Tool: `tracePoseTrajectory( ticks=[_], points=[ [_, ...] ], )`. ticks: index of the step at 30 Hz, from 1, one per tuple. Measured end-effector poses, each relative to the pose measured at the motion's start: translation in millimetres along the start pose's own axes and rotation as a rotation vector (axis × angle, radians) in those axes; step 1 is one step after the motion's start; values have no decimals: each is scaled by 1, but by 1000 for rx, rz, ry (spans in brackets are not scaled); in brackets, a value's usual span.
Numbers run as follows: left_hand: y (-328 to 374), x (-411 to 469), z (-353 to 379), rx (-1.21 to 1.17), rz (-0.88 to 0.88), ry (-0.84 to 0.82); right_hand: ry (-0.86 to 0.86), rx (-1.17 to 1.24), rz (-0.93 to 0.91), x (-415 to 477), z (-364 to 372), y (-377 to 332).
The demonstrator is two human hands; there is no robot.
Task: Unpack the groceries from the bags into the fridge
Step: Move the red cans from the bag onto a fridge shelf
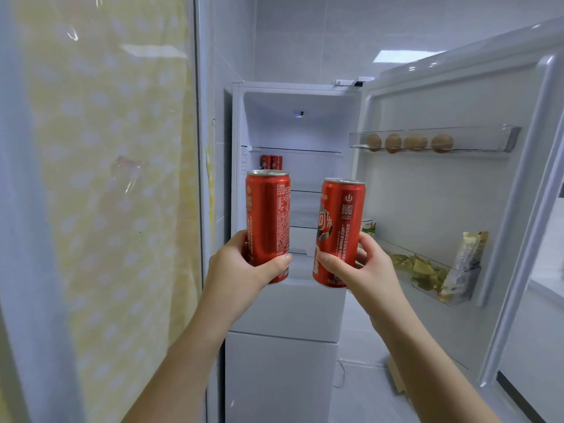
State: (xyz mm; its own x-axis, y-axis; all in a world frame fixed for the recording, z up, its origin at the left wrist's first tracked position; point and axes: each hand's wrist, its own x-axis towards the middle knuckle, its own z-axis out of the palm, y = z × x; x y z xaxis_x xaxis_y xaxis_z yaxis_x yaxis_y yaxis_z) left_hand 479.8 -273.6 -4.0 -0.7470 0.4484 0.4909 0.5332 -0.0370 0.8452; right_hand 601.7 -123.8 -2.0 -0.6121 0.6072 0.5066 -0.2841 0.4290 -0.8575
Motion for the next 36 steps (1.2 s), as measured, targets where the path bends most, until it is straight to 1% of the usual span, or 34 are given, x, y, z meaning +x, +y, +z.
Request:
tracePoseTrajectory(
  ticks=[7,12,20,29,36],
  points=[
    [-41,62,15,21,7,-8,29,-28,6,56,18,40],
    [-69,134,23,23,27,-39,45,-46,-9,121,42,66],
    [-112,248,27,16,63,-85,118,-56,-23,219,82,106],
    [-150,323,49,1,60,-129,142,-66,17,291,104,153],
    [-186,383,86,32,30,-101,144,-61,25,358,104,202]
  ],
)
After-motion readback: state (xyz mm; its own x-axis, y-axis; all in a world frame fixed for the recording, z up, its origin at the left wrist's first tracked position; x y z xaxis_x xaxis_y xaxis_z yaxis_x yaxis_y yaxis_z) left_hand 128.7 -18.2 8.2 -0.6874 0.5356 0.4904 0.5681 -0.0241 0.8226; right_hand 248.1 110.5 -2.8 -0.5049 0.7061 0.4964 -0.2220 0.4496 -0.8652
